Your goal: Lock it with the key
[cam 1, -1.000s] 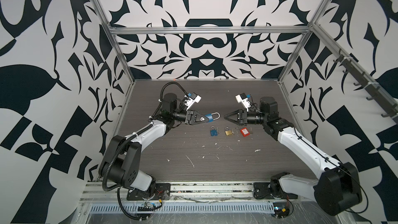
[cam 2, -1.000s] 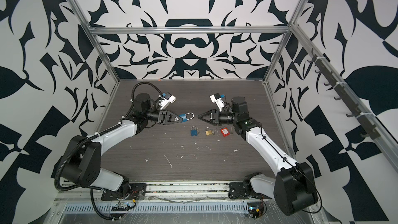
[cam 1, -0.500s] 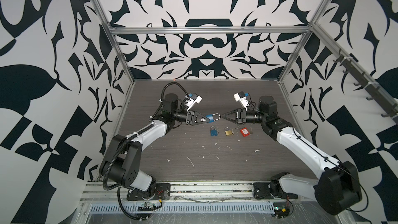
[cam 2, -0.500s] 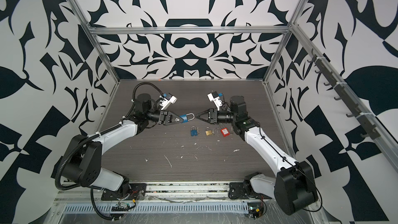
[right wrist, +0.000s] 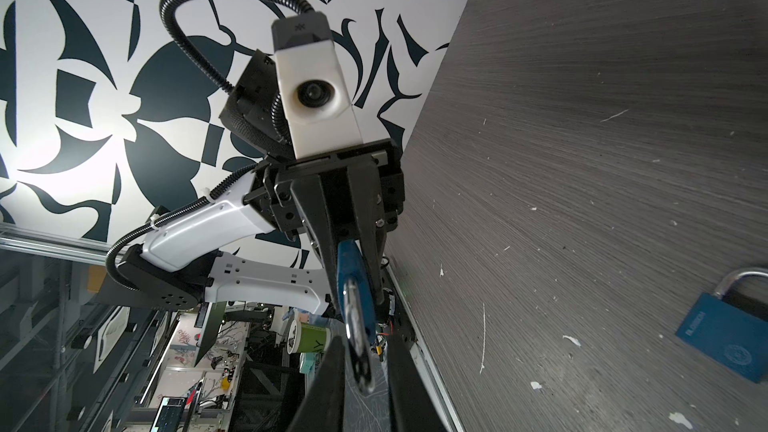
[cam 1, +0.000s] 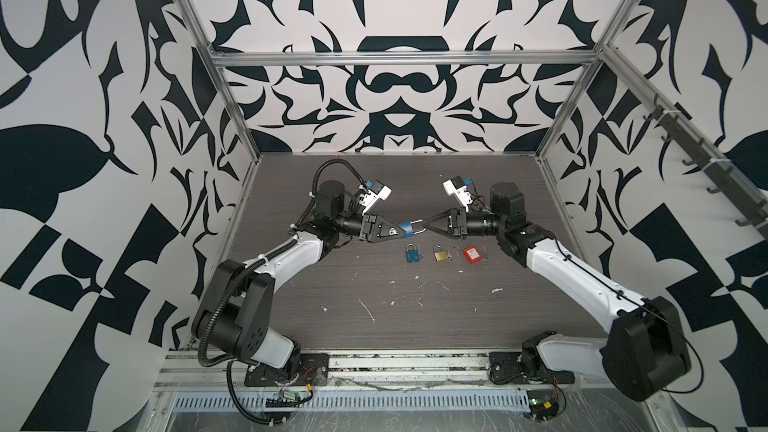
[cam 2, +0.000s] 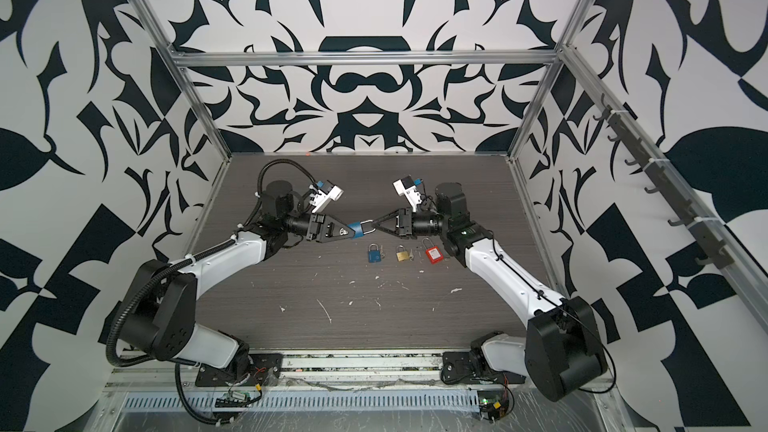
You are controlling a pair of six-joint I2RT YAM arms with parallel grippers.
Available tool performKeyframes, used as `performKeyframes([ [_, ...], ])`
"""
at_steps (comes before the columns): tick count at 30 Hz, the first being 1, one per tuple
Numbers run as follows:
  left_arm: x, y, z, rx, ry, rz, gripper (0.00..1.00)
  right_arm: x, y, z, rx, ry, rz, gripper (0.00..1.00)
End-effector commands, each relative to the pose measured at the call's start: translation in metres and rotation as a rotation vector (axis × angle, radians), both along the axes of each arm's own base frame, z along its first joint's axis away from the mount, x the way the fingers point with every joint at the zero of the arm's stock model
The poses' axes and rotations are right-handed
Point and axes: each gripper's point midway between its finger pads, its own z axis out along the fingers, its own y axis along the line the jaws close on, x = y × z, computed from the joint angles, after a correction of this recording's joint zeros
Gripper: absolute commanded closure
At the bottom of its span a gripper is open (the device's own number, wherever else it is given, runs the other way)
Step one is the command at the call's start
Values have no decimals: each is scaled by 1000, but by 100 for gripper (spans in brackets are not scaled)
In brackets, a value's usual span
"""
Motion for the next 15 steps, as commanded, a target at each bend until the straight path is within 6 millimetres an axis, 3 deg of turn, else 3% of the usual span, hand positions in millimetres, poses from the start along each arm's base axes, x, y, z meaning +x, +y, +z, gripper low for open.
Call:
performKeyframes([
  [1,-5,-1,6,-22,-30,-38,100,4,3,24,28,-86,4,81],
  [15,-1,-3,4,-18,-20,-36,100,-2,13,19,23,-79,29,96],
])
